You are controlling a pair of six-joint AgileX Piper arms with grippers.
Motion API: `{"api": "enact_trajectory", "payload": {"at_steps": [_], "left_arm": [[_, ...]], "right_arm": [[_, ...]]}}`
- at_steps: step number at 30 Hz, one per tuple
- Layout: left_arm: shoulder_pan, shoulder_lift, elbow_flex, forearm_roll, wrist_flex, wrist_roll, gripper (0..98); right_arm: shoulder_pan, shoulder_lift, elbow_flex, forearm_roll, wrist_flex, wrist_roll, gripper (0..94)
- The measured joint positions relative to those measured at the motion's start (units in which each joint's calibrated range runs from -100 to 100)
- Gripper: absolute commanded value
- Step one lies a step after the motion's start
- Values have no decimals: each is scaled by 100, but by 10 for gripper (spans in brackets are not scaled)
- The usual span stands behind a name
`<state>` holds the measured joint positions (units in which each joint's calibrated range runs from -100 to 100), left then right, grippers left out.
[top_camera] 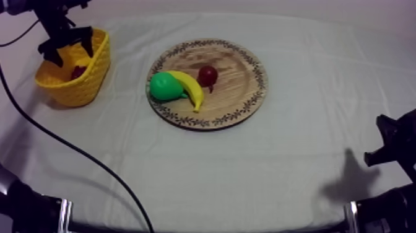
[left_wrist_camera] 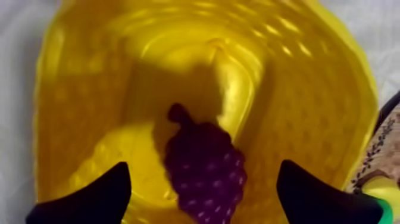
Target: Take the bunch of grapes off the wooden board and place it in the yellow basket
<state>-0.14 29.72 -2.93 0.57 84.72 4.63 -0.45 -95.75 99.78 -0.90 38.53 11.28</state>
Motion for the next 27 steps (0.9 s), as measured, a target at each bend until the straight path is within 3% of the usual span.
{"api": "enact_trajectory", "payload": {"at_steps": [5,21,27], "left_arm": [[-13,-579,380,18,-310,21,891],[52,-4069,3606,86,-2719,-251,356],[159,-5745,5082,129,-3491,-438,234]], "right_arm": [[0,0,0,0,0,0,3],[0,0,0,0,0,0,3],[0,0,0,0,0,0,3]]}}
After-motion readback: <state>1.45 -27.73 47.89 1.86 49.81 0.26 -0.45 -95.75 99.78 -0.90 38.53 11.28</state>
